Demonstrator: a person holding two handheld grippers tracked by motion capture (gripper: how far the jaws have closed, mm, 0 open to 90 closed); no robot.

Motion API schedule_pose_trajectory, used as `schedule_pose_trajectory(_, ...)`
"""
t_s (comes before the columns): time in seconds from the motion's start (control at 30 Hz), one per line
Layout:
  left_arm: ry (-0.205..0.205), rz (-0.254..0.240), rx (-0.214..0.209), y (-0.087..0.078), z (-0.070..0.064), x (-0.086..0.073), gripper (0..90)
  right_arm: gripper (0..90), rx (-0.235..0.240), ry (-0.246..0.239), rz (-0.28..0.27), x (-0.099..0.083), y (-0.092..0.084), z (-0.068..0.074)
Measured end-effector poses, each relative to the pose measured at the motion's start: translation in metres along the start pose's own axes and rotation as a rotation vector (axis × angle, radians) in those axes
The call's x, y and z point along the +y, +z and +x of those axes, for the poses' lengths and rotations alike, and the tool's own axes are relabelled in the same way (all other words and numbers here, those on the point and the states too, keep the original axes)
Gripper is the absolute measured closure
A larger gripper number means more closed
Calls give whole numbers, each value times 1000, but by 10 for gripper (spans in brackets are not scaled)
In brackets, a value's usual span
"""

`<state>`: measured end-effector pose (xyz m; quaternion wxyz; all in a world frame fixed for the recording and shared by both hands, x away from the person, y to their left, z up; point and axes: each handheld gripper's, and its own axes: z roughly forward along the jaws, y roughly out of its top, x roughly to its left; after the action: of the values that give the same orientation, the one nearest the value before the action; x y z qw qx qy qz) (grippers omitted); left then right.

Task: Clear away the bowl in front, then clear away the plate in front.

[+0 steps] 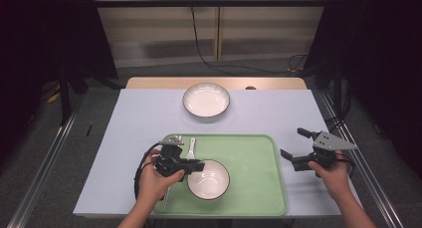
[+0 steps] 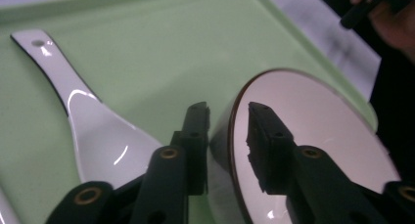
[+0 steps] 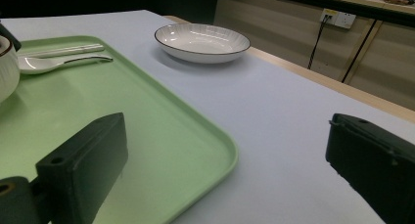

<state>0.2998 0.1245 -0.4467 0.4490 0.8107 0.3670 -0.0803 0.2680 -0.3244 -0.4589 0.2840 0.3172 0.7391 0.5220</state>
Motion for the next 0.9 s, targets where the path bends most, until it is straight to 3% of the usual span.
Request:
schedule_pose_trajectory(0.2,-2,-52,0,-9,1,19,567,15,5,3,1,0,0,0)
schedule_pose_trajectory(0.3,-6,-77,40,-12,6,32,504,15,14,0,5,0,-1,-1)
schedule_pose_trajectory(0.4,-16,-91,70,-11,12,44,420,15,-15,3,-2,0,0,0)
schedule_pose_trajectory(0.47,-16,-97,93,-9,18,52,345,15,-12,5,-4,0,0,0)
schedule_pose_trajectory(0.53,-22,-105,111,-7,24,58,325,15,-6,5,0,0,0,0)
schedule_pose_trajectory(0.67,-39,-122,198,-2,43,74,201,15,9,3,3,0,-1,-1)
schedule_pose_trajectory(0.73,-65,-152,228,1,52,80,183,15,13,2,7,0,-1,0)
schedule_pose_trajectory(0.83,-90,-156,259,7,66,89,163,15,5,8,-5,1,-1,-1)
schedule_pose_trajectory(0.9,-119,-163,262,10,75,93,158,15,-7,0,-7,1,-2,-2)
